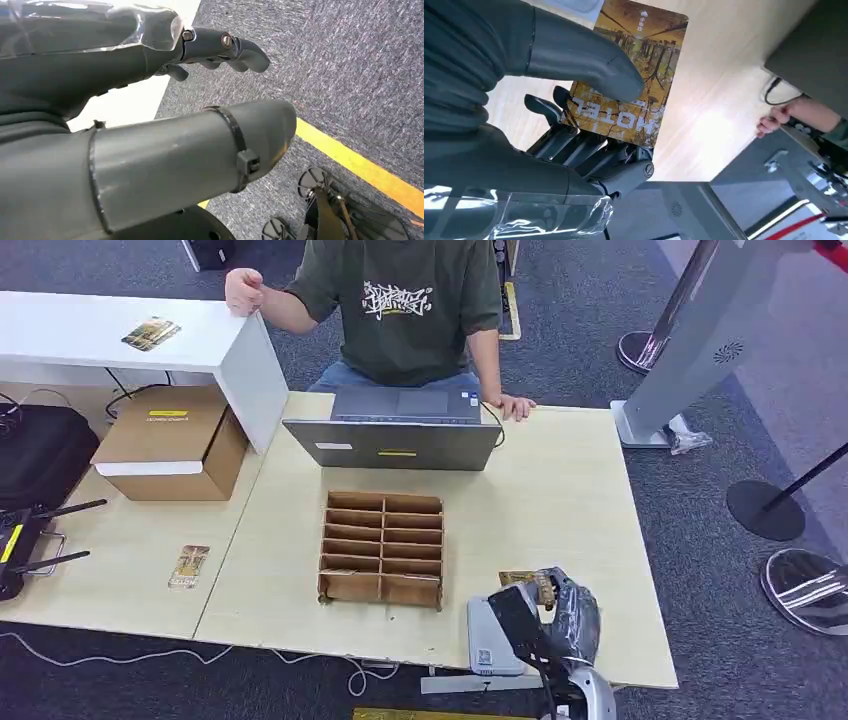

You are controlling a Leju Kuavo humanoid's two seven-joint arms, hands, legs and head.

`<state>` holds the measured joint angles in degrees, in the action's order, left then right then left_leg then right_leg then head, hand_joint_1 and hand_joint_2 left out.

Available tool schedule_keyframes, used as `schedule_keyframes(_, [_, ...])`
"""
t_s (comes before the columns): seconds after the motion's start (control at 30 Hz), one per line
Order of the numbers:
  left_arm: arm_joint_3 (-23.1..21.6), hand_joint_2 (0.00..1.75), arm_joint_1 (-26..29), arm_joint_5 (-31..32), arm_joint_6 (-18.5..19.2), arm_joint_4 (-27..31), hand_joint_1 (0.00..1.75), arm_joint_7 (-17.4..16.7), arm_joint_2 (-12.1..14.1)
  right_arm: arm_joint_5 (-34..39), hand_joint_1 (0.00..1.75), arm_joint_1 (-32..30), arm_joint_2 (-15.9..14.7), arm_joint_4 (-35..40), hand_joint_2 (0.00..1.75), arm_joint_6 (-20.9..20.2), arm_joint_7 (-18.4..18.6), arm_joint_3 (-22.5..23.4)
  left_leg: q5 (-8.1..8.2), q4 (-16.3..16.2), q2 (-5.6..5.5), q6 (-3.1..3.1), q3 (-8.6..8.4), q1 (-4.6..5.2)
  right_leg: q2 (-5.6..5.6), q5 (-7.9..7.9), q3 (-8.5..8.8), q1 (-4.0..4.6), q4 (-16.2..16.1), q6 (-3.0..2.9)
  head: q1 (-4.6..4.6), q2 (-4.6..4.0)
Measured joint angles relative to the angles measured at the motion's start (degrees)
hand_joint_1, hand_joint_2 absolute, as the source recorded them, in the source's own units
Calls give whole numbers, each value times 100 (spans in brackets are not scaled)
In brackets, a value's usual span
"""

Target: Pass the card to the sensor for recognition and then transmit it.

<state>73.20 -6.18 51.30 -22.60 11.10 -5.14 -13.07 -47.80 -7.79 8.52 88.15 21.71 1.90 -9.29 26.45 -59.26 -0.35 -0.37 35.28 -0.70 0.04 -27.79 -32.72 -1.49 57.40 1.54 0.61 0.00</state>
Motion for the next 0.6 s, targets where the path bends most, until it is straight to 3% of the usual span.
schedule_keyframes(0.37, [0, 0, 0, 2, 17, 0, 0, 13, -7, 300, 175, -76, 59, 439, 175, 78, -223, -90, 0, 0, 0, 0, 0, 0, 0, 0, 0, 0, 0, 0, 0, 0])
schedule_keyframes(0.6, [0, 0, -1, 2, 50, 0, 0, 17, -15, -263, 175, -59, 85, 463, 175, 603, -419, -83, 0, 0, 0, 0, 1, 0, 0, 0, 0, 0, 0, 0, 2, 0])
